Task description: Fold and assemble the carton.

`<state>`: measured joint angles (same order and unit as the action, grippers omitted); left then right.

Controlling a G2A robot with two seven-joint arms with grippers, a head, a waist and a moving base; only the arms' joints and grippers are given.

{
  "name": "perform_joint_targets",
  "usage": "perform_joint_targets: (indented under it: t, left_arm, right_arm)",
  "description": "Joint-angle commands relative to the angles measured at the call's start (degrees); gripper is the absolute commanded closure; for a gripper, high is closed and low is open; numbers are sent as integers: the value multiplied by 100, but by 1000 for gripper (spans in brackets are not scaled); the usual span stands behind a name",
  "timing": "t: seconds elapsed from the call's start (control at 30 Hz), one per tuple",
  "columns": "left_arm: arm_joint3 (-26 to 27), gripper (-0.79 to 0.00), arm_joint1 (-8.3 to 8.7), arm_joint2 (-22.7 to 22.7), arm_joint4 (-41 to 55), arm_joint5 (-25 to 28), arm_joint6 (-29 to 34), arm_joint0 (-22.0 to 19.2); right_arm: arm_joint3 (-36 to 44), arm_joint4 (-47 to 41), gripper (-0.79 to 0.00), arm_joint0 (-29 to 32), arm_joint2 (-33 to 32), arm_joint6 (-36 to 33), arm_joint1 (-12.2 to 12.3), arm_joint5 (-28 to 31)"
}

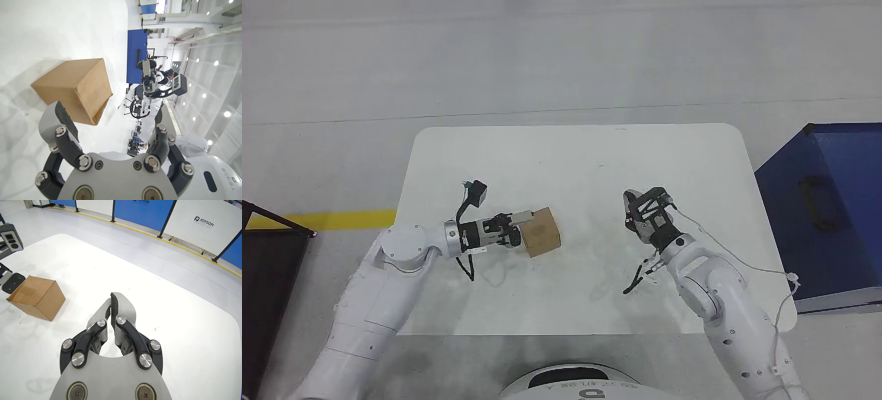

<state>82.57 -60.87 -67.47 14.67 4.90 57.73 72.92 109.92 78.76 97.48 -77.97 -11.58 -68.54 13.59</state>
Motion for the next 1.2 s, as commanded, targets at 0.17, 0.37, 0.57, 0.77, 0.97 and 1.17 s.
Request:
perform_joint_targets:
  t: [0.17, 0.37, 0.57, 0.77, 0.97, 1.17]
  left_arm:
    - [-903, -785, -397, 1151, 129, 395, -504, -1224]
    - [-1245, -785, -367, 848, 411, 892, -669, -1104]
    - [-788, -785, -69, -172, 366, 1108, -751, -192]
    - [-216, -785, 33, -535, 278, 981, -896, 365]
    - [-86, -785, 33, -511, 266, 932, -922, 452]
    - [-86, -785, 33, -511, 266, 932, -922, 452]
  right_arm:
    - [263, -505, 0, 419, -334, 621, 60, 690]
    - [4, -565, 0, -88, 216, 285, 40, 1249]
    - [-616, -571, 0, -899, 882, -7, -54, 1224]
    - [-1091, -473, 0, -1461, 1436, -438, -150, 1053]
    - [-1300, -446, 0, -1726, 1712, -851, -208, 833]
    - [-1280, -339, 0, -1716, 1773, -1009, -211, 686]
